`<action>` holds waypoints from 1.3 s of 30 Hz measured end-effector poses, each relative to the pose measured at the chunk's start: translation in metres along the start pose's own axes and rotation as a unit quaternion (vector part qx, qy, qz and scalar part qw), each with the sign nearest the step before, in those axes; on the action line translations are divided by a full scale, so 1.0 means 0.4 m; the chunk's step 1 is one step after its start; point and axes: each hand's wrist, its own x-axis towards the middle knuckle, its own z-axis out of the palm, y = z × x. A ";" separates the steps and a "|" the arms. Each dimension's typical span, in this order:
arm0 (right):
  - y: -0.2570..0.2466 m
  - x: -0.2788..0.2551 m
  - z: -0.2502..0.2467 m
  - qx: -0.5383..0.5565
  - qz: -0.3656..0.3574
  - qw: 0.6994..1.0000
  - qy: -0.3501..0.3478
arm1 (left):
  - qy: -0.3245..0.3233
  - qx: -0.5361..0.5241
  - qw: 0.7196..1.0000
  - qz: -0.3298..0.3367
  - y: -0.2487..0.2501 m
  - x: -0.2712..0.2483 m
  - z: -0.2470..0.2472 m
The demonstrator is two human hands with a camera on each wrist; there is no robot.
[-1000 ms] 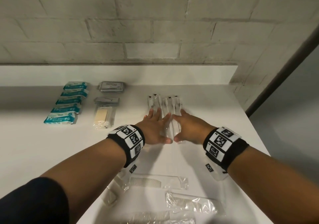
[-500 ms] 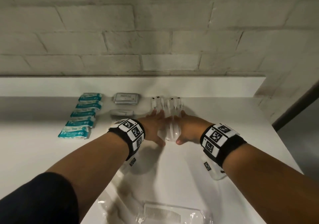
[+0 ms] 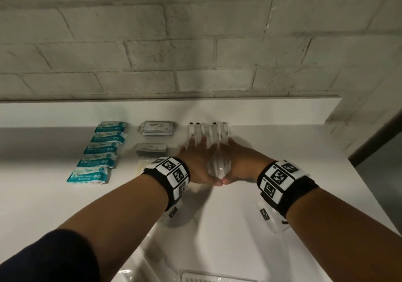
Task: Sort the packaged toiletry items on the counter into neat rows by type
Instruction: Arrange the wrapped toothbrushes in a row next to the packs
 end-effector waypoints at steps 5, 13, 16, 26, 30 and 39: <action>0.002 -0.006 -0.004 0.025 0.021 0.999 0.024 | 0.030 -0.016 0.999 -0.002 -0.011 0.023 -0.004; 0.045 0.025 -0.030 0.139 0.062 0.988 0.008 | 0.048 -0.051 0.997 -0.032 -0.037 0.000 -0.037; 0.058 0.052 -0.041 0.107 0.062 0.992 0.026 | 0.046 -0.093 0.990 -0.095 -0.051 0.008 -0.052; 0.077 0.125 -0.050 -0.017 0.034 0.999 -0.033 | 0.006 -0.059 0.997 -0.052 0.005 -0.009 -0.086; 0.068 0.133 -0.039 -0.010 0.035 0.999 -0.030 | 0.010 -0.057 0.997 -0.054 0.002 0.004 -0.077; 0.077 0.054 -0.068 0.079 0.066 0.995 0.011 | 0.030 -0.086 0.994 -0.062 -0.018 -0.015 -0.077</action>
